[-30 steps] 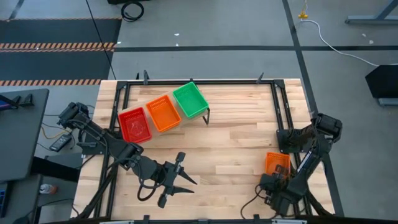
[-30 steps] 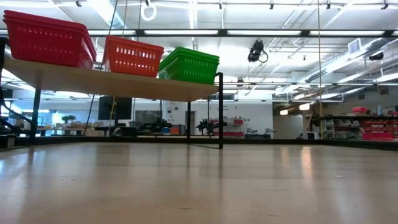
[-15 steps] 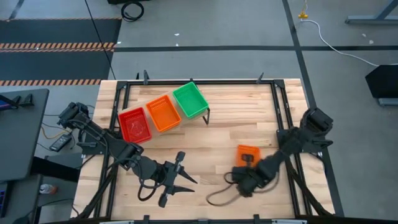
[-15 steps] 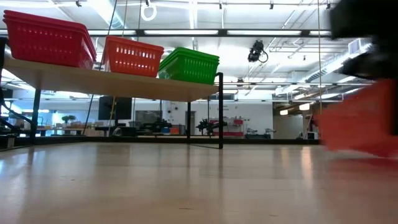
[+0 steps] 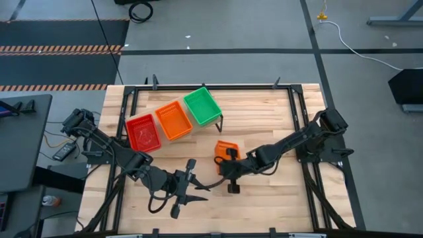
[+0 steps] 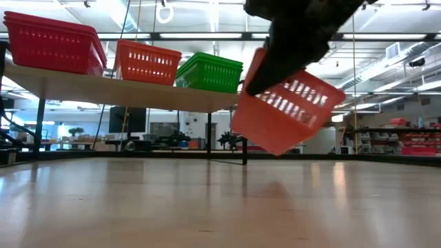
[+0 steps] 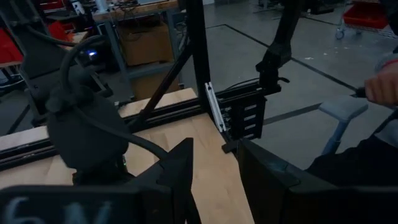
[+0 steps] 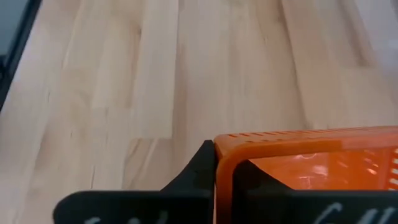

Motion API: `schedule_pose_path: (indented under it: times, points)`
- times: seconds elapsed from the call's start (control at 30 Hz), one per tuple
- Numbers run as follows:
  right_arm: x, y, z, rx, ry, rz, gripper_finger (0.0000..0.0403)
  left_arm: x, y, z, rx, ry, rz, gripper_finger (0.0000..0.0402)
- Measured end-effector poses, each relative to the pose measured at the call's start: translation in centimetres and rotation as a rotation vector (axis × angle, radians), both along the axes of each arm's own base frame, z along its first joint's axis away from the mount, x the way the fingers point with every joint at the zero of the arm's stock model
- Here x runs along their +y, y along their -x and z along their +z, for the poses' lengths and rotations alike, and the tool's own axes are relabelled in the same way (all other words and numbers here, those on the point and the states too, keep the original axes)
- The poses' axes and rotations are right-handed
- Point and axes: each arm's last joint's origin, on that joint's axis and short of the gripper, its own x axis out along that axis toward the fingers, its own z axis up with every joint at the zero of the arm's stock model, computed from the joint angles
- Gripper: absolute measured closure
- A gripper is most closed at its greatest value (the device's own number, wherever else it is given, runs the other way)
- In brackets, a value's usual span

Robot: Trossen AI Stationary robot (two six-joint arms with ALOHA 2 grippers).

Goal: Stack baskets on shelf by color
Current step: Stack the orange bin on the orange bins on the shelf

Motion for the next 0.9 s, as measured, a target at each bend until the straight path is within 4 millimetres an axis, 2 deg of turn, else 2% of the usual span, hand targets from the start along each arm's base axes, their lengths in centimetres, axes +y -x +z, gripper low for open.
schedule_pose_path:
  times: [0.13,0.27,0.67,0.77,0.9]
  points:
    - [0.1,-0.3,0.3,-0.037,-0.014,0.018,0.0392,0.0,0.0,0.0,0.000,0.000,0.003,0.0269]
    - [0.5,-0.3,0.4,-0.062,-0.021,0.009,0.0362,0.0,0.0,0.0,-0.001,0.000,0.003,0.0269]
    - [1.1,-0.7,1.1,-0.147,-0.056,0.023,0.0185,0.0,0.0,0.0,0.004,0.017,0.011,0.0269]
    - [1.1,-0.4,1.1,-0.107,-0.080,0.045,0.0160,-0.1,-0.4,-0.6,0.021,0.024,0.062,0.0269]
    - [0.8,1.0,0.8,0.069,-0.168,0.020,0.0150,-0.2,-1.9,-2.9,0.082,-0.022,0.153,0.0269]
